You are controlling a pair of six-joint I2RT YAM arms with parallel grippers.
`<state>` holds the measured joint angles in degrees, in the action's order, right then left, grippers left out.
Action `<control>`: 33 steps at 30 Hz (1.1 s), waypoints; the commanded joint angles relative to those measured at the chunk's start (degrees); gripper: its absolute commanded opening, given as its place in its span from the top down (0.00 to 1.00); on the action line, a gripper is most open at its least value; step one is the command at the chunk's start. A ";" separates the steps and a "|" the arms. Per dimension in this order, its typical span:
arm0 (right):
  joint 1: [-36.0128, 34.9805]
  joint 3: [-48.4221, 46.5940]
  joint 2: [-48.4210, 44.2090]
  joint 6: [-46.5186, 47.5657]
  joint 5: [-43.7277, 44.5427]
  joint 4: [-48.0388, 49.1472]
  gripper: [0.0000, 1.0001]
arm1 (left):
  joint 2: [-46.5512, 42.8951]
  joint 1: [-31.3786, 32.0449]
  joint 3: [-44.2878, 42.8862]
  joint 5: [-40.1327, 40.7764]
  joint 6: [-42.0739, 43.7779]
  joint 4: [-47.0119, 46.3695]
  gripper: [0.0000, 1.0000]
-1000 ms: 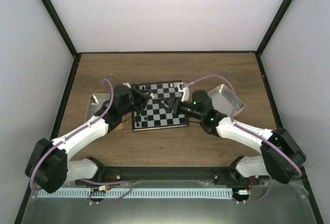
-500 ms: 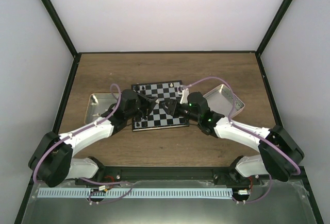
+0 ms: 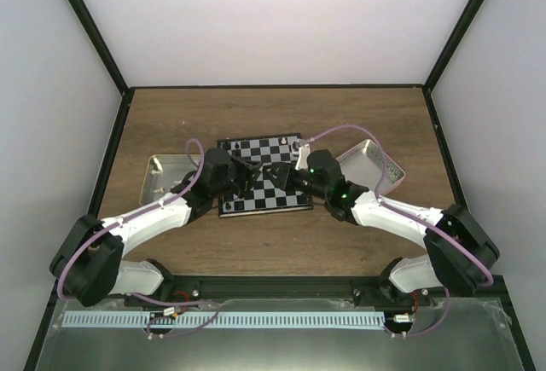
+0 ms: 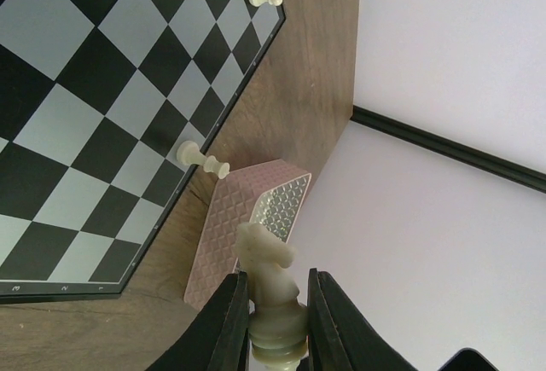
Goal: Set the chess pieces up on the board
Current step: Pick up the chess piece from the storage box.
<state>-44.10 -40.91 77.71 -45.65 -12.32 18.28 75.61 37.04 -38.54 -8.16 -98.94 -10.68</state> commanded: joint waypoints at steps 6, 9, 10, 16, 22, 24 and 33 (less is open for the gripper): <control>-0.54 -2.81 2.29 1.28 -1.01 0.06 0.70 | 0.68 0.40 -1.10 0.22 -1.61 -0.86 0.83; -0.54 -3.02 3.07 1.27 -1.72 0.38 0.75 | 1.17 0.40 -1.11 -0.30 -1.79 -1.46 0.84; -0.51 -3.08 3.21 1.28 -1.75 0.53 0.76 | 1.23 0.39 -1.10 -0.43 -1.74 -1.50 0.84; -0.55 -3.69 4.06 1.07 -2.17 0.70 0.80 | 1.15 0.40 -1.16 -0.34 -1.79 -1.36 0.83; -0.57 -4.12 4.70 0.71 -2.25 0.57 0.87 | 1.08 0.42 -1.02 -0.60 -1.86 -1.40 0.84; -0.55 -4.26 4.88 0.67 -2.35 0.66 0.90 | 1.03 0.45 -1.01 -0.63 -1.87 -1.39 0.83; -0.55 -3.44 4.23 -0.45 -0.39 0.78 0.99 | 0.45 0.40 -0.15 -0.72 -1.30 -0.85 0.70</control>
<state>-44.18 -42.50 82.13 -45.58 -13.91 18.37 76.44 37.19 -38.57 -8.21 -99.88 -11.03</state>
